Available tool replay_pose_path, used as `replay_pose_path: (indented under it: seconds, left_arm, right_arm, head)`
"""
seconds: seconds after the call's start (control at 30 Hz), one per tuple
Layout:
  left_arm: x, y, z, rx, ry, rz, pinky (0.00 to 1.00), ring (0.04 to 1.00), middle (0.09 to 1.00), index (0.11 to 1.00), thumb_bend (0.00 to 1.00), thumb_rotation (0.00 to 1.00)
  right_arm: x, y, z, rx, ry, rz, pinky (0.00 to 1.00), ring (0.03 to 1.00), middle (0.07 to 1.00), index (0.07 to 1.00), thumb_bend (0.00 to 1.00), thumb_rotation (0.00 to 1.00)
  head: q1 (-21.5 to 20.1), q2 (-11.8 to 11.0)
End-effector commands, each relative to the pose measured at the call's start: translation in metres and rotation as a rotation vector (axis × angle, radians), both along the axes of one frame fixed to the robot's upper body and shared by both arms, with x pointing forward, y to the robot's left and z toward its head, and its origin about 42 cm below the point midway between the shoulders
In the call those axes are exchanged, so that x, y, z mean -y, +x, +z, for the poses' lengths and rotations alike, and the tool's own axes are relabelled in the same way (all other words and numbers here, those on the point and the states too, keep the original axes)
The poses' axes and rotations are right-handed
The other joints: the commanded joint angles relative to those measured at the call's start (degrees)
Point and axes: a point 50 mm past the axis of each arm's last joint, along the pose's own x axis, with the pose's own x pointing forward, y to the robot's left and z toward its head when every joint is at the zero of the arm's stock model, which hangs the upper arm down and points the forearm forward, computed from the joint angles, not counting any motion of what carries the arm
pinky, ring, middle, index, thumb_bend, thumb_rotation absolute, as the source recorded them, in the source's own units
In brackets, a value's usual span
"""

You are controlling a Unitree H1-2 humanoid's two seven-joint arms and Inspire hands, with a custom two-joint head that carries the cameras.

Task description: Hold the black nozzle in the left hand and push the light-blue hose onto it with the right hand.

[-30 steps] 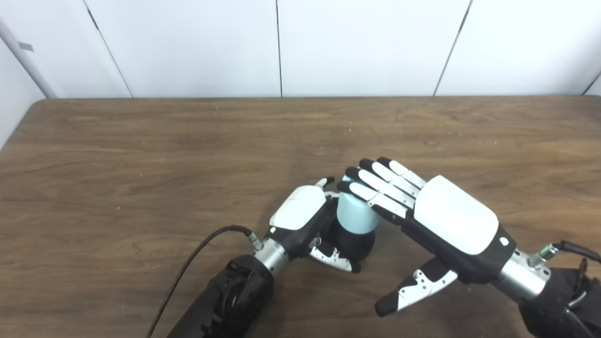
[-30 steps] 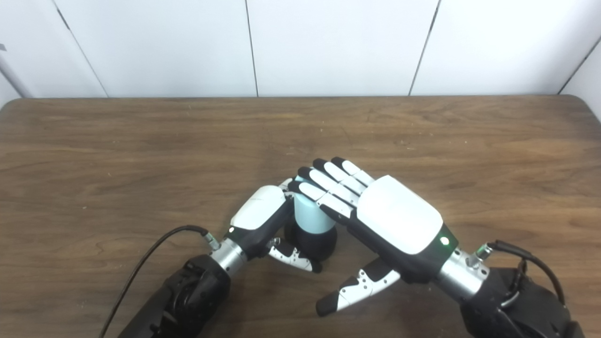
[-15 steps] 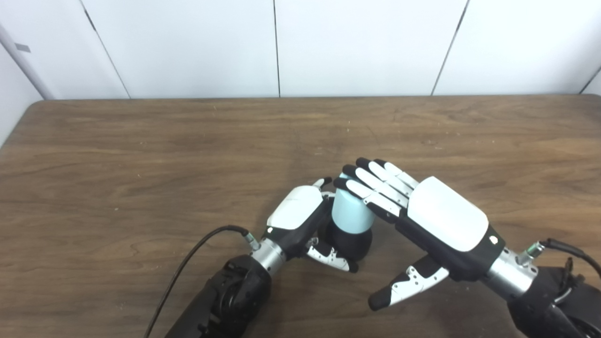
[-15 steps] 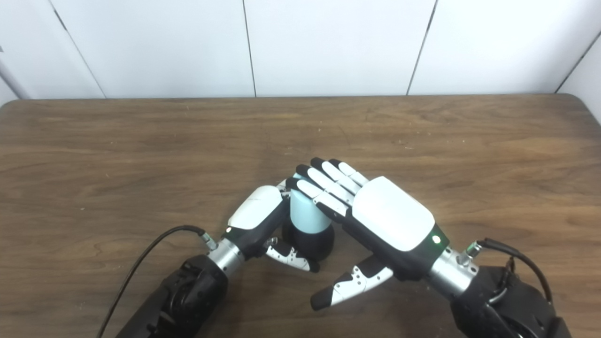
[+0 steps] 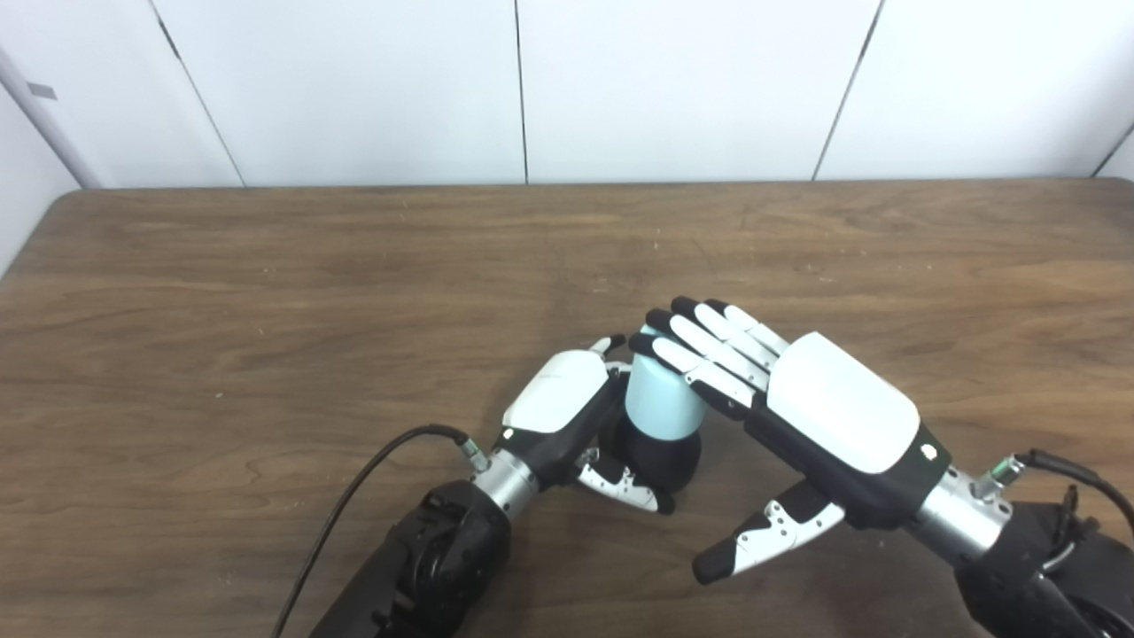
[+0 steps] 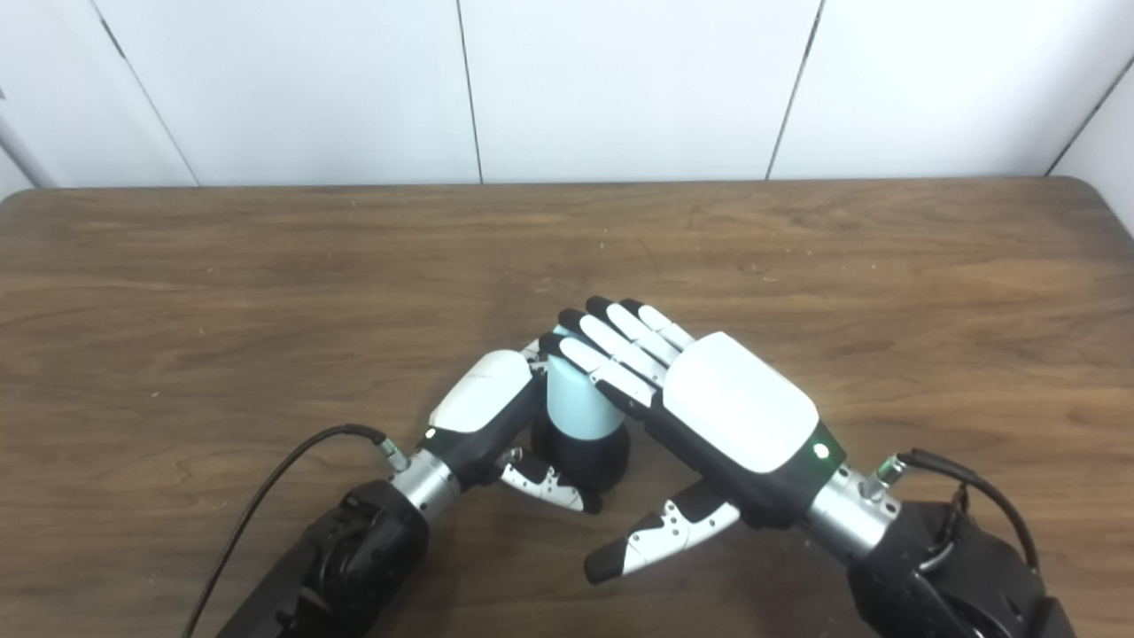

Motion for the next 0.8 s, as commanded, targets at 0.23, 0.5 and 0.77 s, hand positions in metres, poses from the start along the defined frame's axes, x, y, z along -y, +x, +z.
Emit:
replay_pose_path:
  seconds: [0.23,0.5,0.77]
  left_arm:
    - [-0.0075,-0.0121,-0.0264,-0.129,0.101,-0.033,1.0,0.67,0.469,0.491,0.52,0.0]
    - [-0.008,-0.0121,-0.0257,-0.127,0.103,-0.035,1.0,0.672,0.471,0.491,0.52,0.0]
    - [-0.0071,-0.0122,-0.0252,-0.129,0.103,-0.034,1.0,0.673,0.473,0.49,0.52,0.0]
  right_arm:
    - [0.0019,0.0,-0.0197,-0.109,-0.095,0.004,1.0,0.998,0.984,0.957,0.63,1.0]
    - [-0.0001,0.0008,-0.022,-0.136,-0.102,0.004,1.0,0.997,0.986,0.955,0.63,1.0]
    - [0.0,0.0008,-0.0203,-0.142,-0.103,0.001,1.0,0.997,0.988,0.953,0.63,1.0]
  head:
    - [0.07,0.11]
    - [0.03,0.15]
    - [0.01,0.24]
